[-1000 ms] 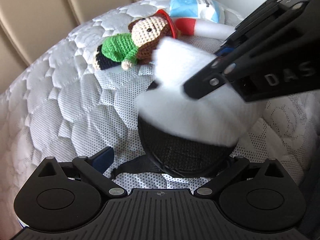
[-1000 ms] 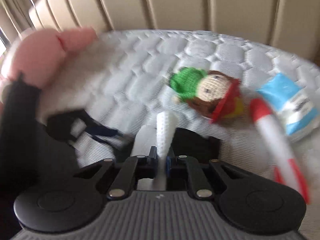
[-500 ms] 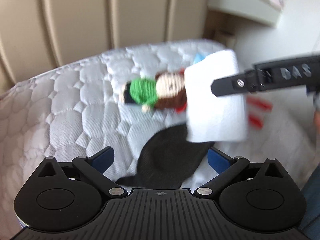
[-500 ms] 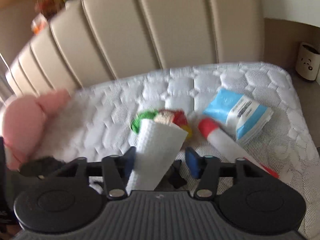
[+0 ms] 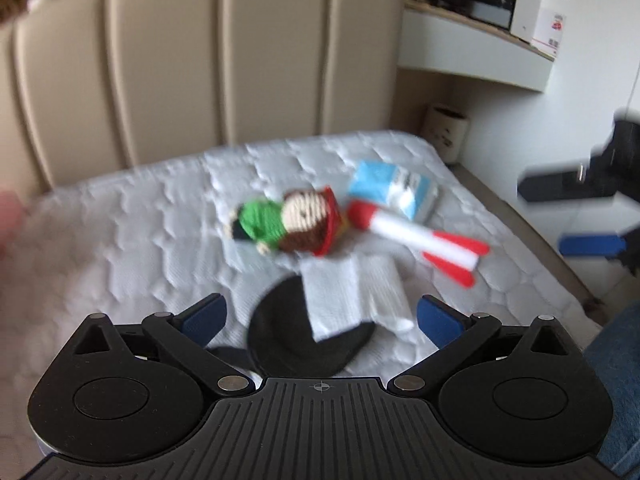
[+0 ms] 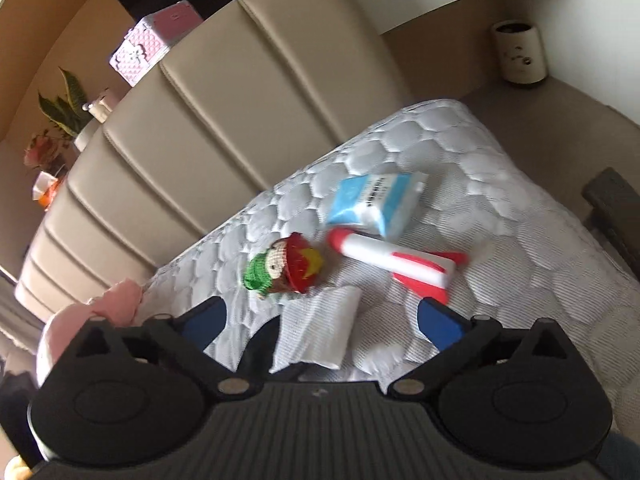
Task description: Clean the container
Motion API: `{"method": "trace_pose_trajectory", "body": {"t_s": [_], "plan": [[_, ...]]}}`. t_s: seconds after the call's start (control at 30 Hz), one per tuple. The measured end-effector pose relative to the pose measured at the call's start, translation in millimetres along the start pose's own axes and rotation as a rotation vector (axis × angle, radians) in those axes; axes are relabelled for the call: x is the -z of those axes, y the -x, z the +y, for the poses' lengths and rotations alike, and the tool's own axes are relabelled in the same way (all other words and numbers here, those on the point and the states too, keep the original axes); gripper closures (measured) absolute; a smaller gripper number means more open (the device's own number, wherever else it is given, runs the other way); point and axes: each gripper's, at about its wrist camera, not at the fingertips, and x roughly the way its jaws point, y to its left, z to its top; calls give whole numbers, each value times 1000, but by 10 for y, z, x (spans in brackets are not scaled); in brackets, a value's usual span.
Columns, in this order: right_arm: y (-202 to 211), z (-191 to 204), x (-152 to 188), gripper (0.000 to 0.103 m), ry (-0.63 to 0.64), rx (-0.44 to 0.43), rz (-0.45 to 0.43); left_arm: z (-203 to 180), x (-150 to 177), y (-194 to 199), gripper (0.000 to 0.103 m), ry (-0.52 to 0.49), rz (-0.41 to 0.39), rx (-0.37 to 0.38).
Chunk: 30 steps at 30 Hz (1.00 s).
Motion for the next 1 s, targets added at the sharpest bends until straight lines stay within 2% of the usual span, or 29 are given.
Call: {"method": "trace_pose_trajectory", "body": {"t_s": [0.1, 0.23, 0.33, 0.5, 0.63, 0.73, 0.87, 1.0], "plan": [[1, 134, 77, 1, 106, 56, -33, -80, 34, -12, 0, 18, 6, -40], [39, 328, 167, 1, 239, 105, -62, -174, 85, 3, 0, -20, 33, -62], [23, 433, 212, 1, 325, 125, -31, -227, 127, 7, 0, -31, 90, -117], [-80, 397, 177, 1, 302, 124, 55, -294, 185, -26, 0, -68, 142, -163], [-171, 376, 162, 1, 293, 121, 113, -293, 171, -21, 0, -70, 156, -150], [-240, 427, 191, 1, 338, 122, 160, -235, 155, -8, 0, -29, 163, -126], [-267, 486, 233, 0, 379, 140, 168, -129, 127, 7, 0, 53, 169, -78], [-287, 468, 224, 0, 367, 137, 183, -95, 134, -2, 0, 82, 180, -63]]}}
